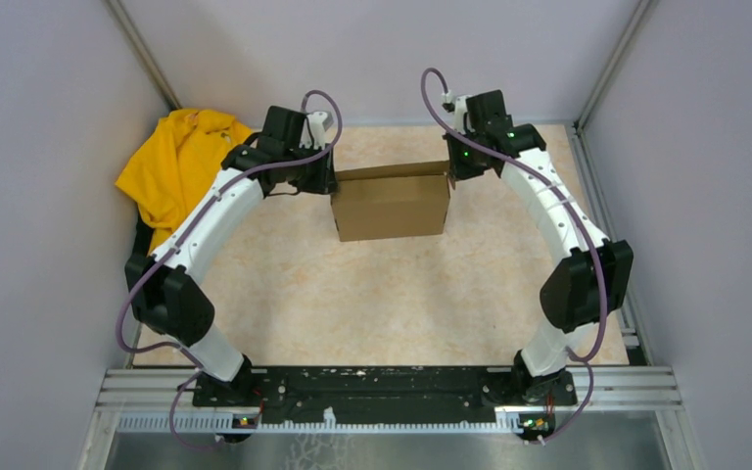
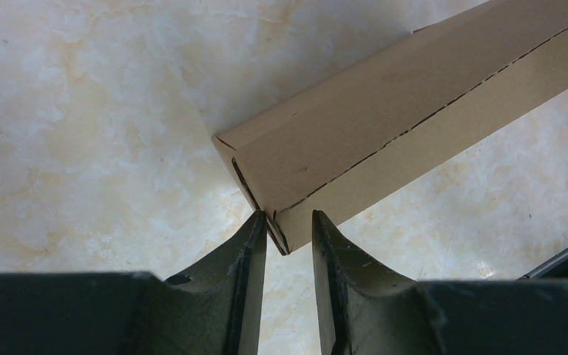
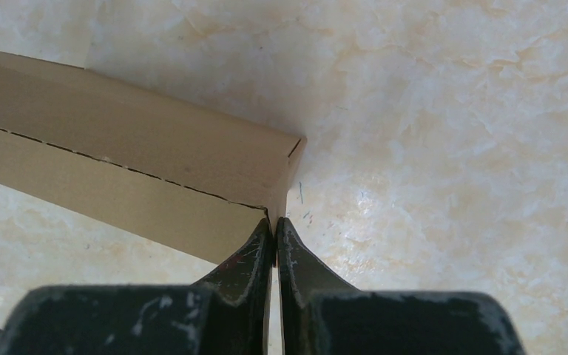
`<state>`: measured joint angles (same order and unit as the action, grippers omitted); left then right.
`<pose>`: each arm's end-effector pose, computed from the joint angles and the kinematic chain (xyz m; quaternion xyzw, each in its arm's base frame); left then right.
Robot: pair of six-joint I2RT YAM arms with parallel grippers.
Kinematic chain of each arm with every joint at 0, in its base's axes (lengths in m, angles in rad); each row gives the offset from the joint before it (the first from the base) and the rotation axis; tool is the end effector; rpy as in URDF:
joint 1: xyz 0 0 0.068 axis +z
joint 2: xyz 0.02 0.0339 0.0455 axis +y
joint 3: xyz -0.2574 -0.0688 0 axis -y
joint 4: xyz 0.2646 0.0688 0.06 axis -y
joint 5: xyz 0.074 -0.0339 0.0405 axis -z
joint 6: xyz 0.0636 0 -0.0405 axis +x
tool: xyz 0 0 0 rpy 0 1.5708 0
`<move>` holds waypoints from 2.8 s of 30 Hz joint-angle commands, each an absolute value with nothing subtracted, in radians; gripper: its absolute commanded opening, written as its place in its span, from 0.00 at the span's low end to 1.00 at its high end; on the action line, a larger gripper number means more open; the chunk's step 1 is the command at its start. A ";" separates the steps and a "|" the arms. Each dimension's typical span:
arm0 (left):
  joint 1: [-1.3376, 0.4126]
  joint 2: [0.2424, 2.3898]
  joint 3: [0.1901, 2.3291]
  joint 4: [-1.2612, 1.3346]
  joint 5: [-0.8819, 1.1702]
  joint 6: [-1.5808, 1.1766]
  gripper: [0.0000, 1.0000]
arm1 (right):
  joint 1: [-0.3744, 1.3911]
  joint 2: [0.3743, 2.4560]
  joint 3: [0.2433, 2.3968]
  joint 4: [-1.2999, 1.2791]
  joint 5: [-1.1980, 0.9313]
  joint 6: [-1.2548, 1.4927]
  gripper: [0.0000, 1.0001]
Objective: Fold the paper box
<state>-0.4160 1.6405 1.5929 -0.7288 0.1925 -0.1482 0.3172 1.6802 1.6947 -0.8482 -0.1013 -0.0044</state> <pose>0.3632 -0.1737 0.3220 0.1594 0.9047 -0.1923 0.3452 0.3819 0.1321 0.3316 -0.1672 0.9167 0.1027 0.3480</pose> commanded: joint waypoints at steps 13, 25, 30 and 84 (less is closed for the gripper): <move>-0.429 1.628 1.568 -0.685 0.264 -0.179 0.34 | 0.312 1.722 1.818 -0.921 -0.162 0.126 0.01; -0.430 1.620 1.535 -0.655 0.289 -0.176 0.34 | 0.311 1.747 1.866 -0.968 -0.196 0.180 0.00; -0.433 1.616 1.524 -0.646 0.296 -0.175 0.34 | 0.312 1.760 1.884 -0.982 -0.219 0.194 0.00; -0.433 1.626 1.464 -0.582 0.345 -0.179 0.34 | 0.312 1.857 2.027 -1.052 -0.337 0.281 0.00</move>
